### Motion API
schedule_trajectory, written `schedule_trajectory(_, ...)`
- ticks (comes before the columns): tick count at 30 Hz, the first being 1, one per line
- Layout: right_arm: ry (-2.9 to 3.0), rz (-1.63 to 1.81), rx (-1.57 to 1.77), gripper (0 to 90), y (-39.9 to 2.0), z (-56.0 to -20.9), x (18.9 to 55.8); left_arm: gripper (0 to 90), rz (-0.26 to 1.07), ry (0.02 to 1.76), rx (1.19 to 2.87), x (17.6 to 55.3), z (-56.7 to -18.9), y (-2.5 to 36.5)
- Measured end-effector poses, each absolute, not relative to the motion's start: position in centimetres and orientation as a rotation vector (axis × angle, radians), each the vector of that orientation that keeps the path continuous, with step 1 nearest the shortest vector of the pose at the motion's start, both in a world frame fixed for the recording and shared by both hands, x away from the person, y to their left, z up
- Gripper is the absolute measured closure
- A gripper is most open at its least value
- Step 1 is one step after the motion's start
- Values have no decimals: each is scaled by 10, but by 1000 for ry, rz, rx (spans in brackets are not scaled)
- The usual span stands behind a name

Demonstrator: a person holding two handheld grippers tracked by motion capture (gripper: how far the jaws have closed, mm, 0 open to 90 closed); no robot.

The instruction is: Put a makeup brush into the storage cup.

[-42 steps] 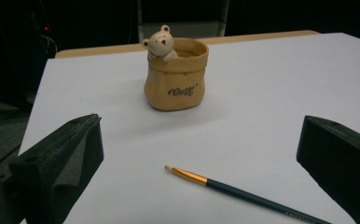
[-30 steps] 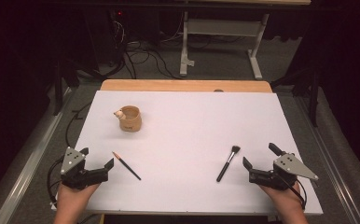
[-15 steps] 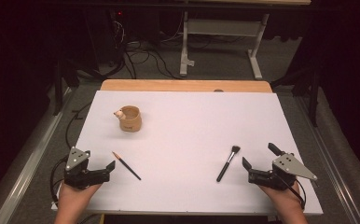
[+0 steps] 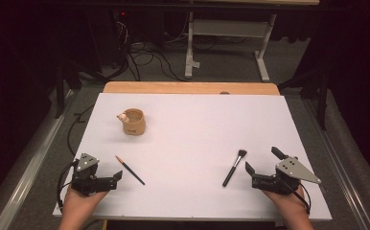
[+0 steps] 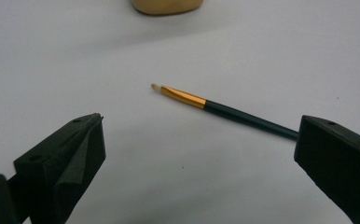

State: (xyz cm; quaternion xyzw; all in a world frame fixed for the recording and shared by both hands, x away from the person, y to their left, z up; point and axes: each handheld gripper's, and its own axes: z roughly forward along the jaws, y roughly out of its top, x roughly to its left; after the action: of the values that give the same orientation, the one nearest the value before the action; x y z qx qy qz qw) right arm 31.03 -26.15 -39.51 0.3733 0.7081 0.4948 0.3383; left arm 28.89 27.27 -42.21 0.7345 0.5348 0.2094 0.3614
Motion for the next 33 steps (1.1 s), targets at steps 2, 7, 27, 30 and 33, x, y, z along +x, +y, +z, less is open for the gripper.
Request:
schedule_trajectory(2,1857,1267,971,11,-260,-396,313,28,547,1374,1911,290,-423,270)
schedule_trajectory(7,1861,1265,960,11,-262,-397,314,28,540,1381,1984,293,-423,260)
schedule_trajectory(27,1870,1300,954,11,-260,-395,311,29,336,1403,2242,310,-396,257)
schedule_trajectory(30,1869,1298,962,11,-260,-395,311,29,313,1384,2285,313,-392,255)
schedule_trajectory(33,1872,1296,959,11,-260,-396,311,51,278,1356,2321,316,-387,253)
